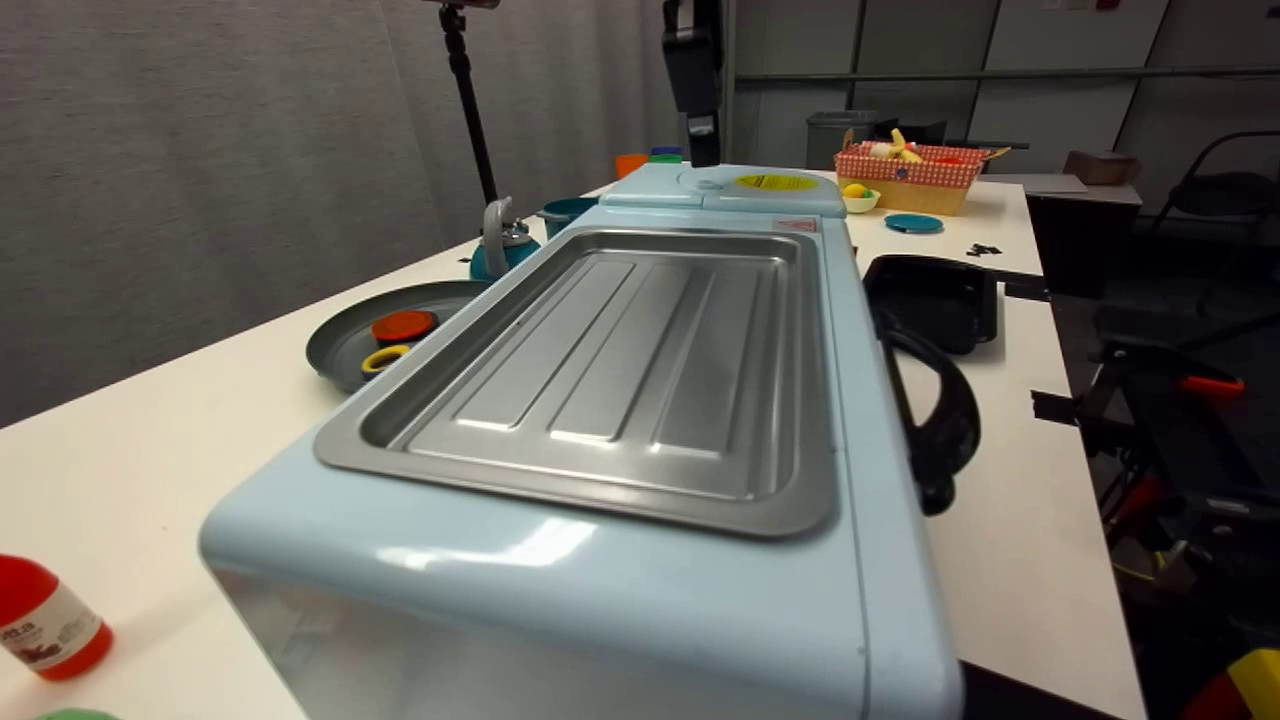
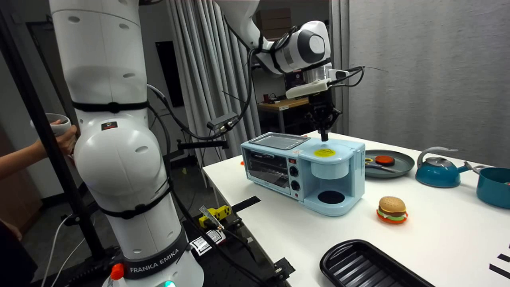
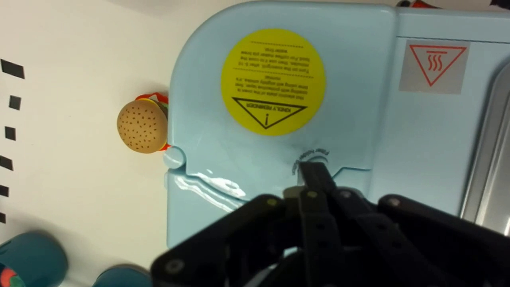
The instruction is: Press the button on the right side of the breakfast station
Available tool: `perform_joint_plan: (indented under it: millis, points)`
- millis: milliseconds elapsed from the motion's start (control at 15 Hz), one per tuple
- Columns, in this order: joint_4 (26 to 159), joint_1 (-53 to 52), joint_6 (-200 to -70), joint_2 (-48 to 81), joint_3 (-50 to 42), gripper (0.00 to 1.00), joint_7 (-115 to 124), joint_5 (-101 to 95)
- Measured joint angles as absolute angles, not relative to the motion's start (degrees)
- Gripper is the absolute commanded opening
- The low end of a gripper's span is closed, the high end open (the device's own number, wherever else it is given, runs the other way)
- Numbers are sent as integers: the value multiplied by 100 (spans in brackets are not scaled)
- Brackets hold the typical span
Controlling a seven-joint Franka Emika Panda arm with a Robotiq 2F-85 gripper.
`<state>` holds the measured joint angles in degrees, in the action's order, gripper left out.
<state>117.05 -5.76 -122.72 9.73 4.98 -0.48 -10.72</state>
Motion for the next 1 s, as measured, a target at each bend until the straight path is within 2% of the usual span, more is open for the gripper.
perform_joint_plan:
  millis: [1000]
  points:
    - [11758, -509, -12260, 1055, 432, 0, -48, -829]
